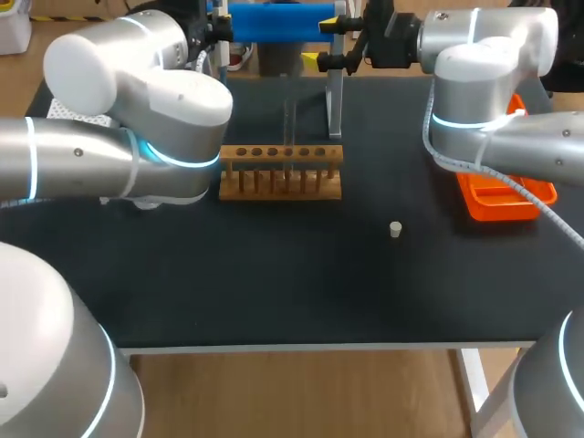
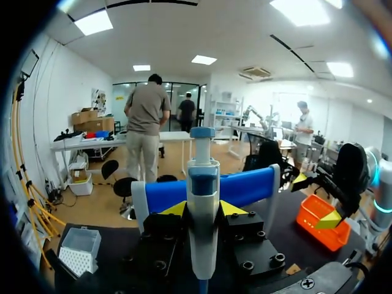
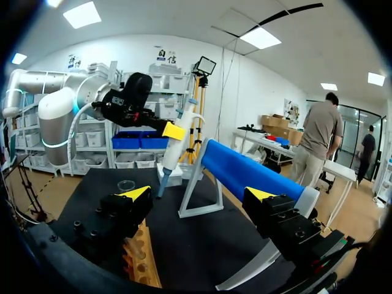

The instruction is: Invert the test tube, pick up the pipette, mount the tip to pipette, aspirate from beaker and dispense into the tube, eject the tip, return the pipette, and cap with the stopper.

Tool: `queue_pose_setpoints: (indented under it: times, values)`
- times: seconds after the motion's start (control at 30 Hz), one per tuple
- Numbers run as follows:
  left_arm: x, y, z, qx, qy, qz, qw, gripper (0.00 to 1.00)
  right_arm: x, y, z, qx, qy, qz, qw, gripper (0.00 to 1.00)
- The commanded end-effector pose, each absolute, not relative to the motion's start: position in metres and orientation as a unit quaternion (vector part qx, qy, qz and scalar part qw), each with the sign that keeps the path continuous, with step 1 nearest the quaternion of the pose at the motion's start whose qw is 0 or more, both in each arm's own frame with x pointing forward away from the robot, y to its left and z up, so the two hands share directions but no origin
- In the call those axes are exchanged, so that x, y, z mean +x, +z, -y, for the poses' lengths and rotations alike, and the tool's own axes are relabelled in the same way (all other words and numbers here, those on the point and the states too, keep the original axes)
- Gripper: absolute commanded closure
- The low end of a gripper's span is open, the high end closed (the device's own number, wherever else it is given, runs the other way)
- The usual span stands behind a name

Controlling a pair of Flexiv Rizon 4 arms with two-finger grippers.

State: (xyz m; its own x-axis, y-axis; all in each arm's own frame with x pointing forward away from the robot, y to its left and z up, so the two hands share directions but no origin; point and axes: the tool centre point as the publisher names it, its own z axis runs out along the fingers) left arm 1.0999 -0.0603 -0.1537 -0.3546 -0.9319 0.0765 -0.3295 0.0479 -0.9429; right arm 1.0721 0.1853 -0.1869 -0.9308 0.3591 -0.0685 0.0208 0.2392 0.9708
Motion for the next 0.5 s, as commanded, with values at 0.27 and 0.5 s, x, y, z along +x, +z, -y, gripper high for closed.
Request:
queue_pose_setpoints:
  times: [0.27, 0.5]
  values:
    - [1.113, -0.154, 0.061, -0.499, -0.471, -0.662, 0.300, 1.00, 1.073, -0.188, -0.186, 0.122, 0.605, -0.774, 0.140, 0.00]
    - [1.117, -0.155, 0.060, -0.510, -0.465, -0.654, 0.310, 1.00, 1.073, -0.188, -0.186, 0.122, 0.605, -0.774, 0.140, 0.00]
